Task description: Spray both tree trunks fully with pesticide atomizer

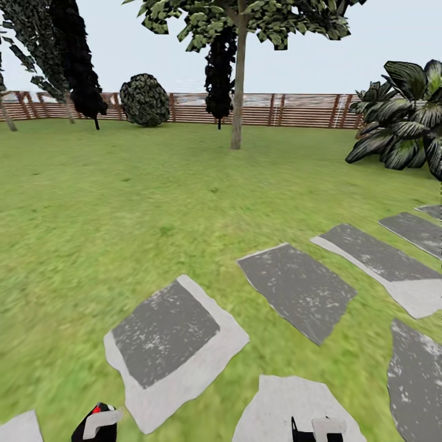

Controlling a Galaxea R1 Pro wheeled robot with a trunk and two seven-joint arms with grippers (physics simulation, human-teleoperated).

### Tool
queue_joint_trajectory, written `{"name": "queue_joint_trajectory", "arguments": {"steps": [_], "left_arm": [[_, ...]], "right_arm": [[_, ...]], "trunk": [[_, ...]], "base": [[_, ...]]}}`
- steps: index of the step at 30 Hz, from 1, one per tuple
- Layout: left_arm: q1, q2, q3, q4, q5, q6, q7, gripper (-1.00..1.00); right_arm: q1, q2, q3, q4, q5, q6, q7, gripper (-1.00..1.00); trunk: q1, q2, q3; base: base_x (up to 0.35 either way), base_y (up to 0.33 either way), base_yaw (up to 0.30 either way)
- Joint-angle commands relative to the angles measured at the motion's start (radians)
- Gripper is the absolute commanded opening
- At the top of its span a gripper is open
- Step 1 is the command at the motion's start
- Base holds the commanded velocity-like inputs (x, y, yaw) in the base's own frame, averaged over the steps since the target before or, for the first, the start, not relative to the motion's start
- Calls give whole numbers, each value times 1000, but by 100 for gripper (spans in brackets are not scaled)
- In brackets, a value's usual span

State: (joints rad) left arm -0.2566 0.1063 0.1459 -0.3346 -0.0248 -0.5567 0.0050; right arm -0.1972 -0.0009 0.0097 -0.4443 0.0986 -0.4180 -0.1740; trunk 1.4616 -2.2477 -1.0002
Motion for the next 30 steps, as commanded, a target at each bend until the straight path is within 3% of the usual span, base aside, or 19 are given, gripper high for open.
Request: {"name": "queue_joint_trajectory", "arguments": {"steps": [1,30], "left_arm": [[-1,0,3,0,-3,-3,1,-100],[-1,3,3,2,-3,-3,1,-100]], "right_arm": [[-1,0,1,1,10,-1,-8,100],[-1,-7,-1,1,13,-1,-8,100]], "trunk": [[0,0,-1],[0,0,-1]], "base": [[334,-34,-93],[338,-2,-6]]}}
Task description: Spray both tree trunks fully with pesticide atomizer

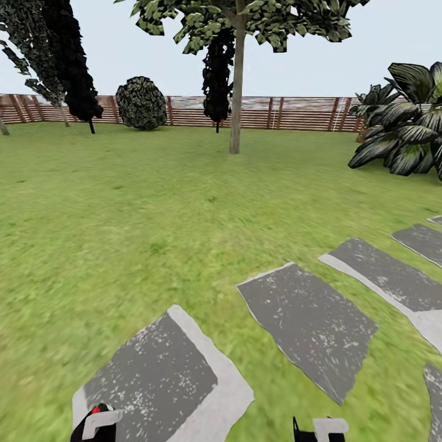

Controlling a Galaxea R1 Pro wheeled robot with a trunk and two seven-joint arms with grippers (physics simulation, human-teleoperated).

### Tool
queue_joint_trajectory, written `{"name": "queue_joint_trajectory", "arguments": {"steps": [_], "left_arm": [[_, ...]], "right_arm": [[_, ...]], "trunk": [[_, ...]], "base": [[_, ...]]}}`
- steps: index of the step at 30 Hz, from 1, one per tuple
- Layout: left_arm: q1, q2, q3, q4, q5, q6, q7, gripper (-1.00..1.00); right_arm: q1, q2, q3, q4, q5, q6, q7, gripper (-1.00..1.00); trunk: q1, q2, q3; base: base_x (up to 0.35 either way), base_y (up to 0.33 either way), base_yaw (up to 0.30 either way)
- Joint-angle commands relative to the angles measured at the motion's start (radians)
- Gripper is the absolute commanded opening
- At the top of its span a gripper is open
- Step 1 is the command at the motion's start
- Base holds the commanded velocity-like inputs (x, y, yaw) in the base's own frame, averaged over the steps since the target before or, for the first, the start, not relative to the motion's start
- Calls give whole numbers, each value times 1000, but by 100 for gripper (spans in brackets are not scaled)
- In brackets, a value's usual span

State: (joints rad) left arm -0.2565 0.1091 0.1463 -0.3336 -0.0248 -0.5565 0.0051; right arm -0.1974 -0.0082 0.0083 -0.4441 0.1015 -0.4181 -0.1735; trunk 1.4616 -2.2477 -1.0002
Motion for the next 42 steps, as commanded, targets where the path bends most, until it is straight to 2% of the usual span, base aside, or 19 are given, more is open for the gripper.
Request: {"name": "queue_joint_trajectory", "arguments": {"steps": [1,18,29,42], "left_arm": [[-1,0,2,1,-3,-3,1,-100],[-1,0,3,-1,-3,-3,1,-100],[-1,0,3,-3,-3,-3,1,-100],[0,-1,2,-1,-3,-3,1,-100]], "right_arm": [[-1,0,1,1,10,-1,-9,100],[-1,1,1,1,9,-1,-9,100],[-1,1,1,1,9,-1,-10,100],[-1,1,1,1,9,-1,-10,100]], "trunk": [[0,0,-1],[0,0,-1],[0,0,-1],[0,0,-1]], "base": [[339,0,0],[338,0,-5],[338,0,-191],[339,0,-20]]}}
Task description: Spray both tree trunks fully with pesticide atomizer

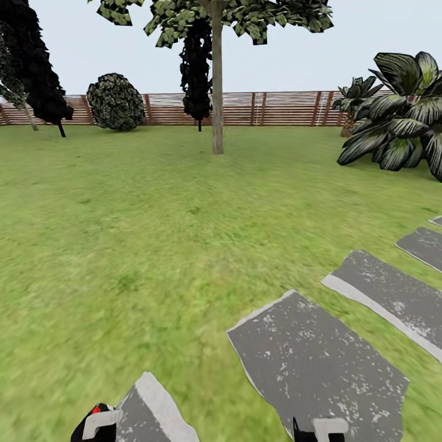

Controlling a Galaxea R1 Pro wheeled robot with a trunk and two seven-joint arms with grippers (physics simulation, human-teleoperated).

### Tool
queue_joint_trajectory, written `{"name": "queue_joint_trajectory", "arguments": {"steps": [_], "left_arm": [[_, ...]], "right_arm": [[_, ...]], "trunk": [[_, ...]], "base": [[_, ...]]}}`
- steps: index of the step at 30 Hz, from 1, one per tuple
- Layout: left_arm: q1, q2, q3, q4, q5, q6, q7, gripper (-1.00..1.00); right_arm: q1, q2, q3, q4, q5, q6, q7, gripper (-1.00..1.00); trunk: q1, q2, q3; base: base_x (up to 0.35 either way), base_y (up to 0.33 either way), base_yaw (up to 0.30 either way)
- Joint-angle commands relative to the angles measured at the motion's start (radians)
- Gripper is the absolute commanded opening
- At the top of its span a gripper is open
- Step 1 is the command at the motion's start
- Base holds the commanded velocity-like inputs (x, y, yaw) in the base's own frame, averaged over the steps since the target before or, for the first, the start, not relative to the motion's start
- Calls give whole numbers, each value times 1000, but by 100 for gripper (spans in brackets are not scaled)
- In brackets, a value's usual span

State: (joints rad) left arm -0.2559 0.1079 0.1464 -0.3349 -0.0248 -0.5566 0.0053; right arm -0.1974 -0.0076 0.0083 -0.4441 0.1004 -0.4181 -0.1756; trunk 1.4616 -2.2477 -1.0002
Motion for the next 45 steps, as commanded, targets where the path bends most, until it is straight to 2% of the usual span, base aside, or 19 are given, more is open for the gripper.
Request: {"name": "queue_joint_trajectory", "arguments": {"steps": [1,45], "left_arm": [[-1,0,2,1,-3,-3,1,-100],[-1,0,2,1,-3,-3,1,-100]], "right_arm": [[-1,0,1,1,11,-1,-8,100],[-1,0,1,1,10,-1,-8,100]], "trunk": [[0,0,-1],[0,0,-1]], "base": [[339,0,0],[339,0,0]]}}
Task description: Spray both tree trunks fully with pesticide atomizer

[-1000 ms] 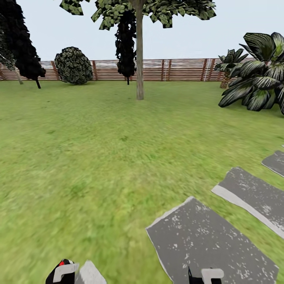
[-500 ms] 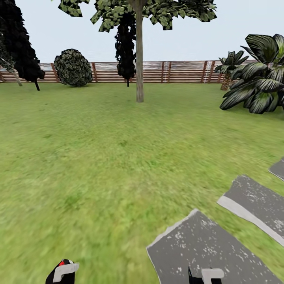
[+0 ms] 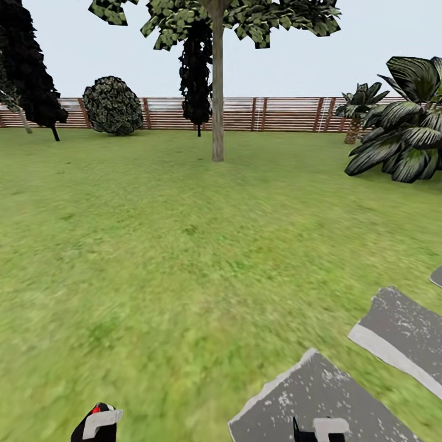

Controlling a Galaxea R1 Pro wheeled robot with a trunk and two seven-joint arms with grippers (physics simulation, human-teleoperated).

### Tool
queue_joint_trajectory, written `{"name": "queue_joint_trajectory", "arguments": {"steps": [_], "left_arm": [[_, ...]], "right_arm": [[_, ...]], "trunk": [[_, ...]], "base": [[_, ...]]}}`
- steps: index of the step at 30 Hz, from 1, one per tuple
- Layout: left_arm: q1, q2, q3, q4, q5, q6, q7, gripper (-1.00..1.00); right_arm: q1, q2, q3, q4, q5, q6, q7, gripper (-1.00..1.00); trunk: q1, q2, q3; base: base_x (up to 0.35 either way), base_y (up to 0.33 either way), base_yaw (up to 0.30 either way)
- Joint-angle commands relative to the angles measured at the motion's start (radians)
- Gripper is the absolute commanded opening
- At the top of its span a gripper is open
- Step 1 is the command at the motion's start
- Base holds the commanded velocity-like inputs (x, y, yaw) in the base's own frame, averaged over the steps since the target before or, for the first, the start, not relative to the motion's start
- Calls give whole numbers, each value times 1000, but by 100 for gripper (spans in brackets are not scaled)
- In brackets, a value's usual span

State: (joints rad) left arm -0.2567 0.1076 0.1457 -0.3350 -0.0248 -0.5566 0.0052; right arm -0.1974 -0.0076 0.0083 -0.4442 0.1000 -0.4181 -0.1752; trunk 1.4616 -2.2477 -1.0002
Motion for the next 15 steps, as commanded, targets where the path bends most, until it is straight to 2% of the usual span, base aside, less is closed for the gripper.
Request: {"name": "queue_joint_trajectory", "arguments": {"steps": [1,15], "left_arm": [[0,0,2,1,-3,-3,1,-100],[0,0,2,1,-3,-3,1,-100]], "right_arm": [[-1,0,1,1,10,-1,-8,100],[-1,0,1,0,10,-1,-8,100]], "trunk": [[0,0,-1],[0,0,-1]], "base": [[338,0,0],[338,0,0]]}}
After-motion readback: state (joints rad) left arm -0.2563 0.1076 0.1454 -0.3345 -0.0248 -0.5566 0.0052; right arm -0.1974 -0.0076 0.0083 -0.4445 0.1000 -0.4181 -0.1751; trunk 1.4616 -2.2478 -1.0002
